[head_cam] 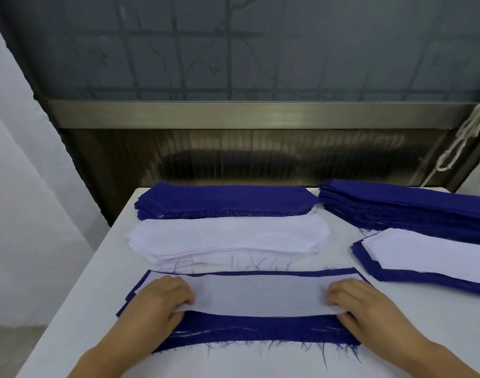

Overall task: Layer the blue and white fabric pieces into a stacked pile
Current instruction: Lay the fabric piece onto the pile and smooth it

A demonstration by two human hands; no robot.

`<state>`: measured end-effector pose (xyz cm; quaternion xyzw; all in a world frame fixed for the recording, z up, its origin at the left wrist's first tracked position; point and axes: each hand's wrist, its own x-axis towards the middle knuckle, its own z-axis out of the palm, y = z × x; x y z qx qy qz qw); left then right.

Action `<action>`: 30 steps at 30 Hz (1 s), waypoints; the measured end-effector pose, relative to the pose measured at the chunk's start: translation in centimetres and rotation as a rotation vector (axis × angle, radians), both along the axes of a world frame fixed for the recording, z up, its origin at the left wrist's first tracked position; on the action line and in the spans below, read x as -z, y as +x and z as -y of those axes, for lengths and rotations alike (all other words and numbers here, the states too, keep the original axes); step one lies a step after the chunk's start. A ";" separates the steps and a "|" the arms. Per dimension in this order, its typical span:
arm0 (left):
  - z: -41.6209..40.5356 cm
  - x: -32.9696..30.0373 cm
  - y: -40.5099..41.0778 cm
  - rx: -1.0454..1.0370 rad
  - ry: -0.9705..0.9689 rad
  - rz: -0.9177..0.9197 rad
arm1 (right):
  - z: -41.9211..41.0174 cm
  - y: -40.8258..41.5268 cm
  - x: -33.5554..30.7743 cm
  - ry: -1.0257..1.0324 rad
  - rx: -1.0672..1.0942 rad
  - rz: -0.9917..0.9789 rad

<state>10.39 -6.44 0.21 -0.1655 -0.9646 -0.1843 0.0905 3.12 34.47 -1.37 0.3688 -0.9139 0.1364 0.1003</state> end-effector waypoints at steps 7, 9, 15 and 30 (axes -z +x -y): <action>0.4 -0.6 0.0 0.018 0.028 0.171 | -0.1 0.3 -1.3 -0.023 -0.031 0.069; 0.5 -0.5 -0.3 -0.008 0.044 0.204 | -0.3 0.1 -1.4 -0.016 -0.009 0.056; 0.2 -0.4 -2.8 -0.175 -0.143 0.138 | 1.0 -2.0 -2.8 0.063 0.161 0.001; -7.7 -1.8 -15.7 -0.086 0.270 0.274 | 9.3 -13.0 -2.6 -0.035 0.141 0.285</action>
